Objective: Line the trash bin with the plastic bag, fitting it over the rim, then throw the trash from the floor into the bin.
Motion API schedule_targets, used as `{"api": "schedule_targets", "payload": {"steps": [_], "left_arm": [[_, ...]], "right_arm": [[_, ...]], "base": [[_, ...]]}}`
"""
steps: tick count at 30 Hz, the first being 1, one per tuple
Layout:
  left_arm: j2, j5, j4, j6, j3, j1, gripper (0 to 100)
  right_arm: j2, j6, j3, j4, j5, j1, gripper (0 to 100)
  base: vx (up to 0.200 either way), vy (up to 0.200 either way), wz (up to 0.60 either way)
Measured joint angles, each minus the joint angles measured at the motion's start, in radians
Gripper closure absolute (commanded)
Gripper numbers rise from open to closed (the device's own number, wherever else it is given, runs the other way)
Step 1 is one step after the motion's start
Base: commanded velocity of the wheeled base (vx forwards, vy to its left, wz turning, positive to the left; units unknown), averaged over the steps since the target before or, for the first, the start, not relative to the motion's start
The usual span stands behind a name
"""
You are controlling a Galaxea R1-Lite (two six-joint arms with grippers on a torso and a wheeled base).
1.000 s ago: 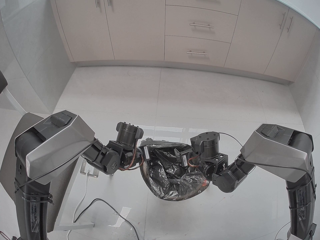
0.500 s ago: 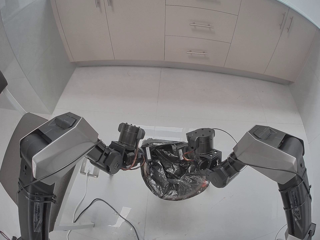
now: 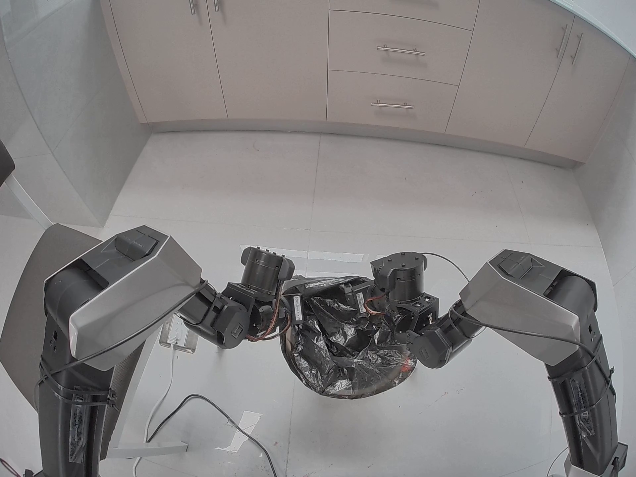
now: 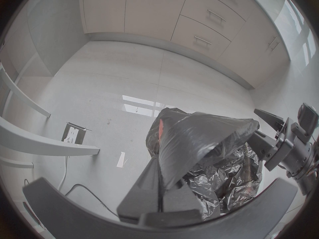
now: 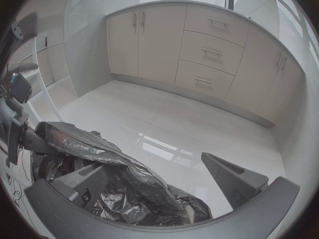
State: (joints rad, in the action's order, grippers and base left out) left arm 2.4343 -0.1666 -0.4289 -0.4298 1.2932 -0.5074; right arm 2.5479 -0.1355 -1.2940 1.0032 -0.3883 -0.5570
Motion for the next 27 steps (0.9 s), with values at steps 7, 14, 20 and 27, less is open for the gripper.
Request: {"api": "schedule_targets", "payload": {"steps": [7, 14, 20, 27], "left_arm": [[-0.003, 0.0, 0.025, -0.004, -0.002, -0.015, 0], [-0.012, 0.0, 0.031, -0.009, -0.005, -0.017, 0], [-0.055, 0.0, 0.03, -0.01, -0.043, -0.038, 0], [-0.102, 0.0, 0.03, -0.01, -0.049, -0.021, 0]], "right_arm": [[0.01, -0.001, -0.018, 0.0, 0.0, 0.008, 0], [0.017, -0.001, -0.025, 0.007, 0.0, 0.016, 0], [0.01, 0.001, -0.007, 0.012, 0.0, 0.016, 0], [-0.003, 0.004, 0.01, 0.016, 0.0, 0.016, 0]], "base": [[0.0, 0.0, 0.0], [0.0, 0.0, 0.0], [0.0, 0.0, 0.0], [0.0, 0.0, 0.0]]}}
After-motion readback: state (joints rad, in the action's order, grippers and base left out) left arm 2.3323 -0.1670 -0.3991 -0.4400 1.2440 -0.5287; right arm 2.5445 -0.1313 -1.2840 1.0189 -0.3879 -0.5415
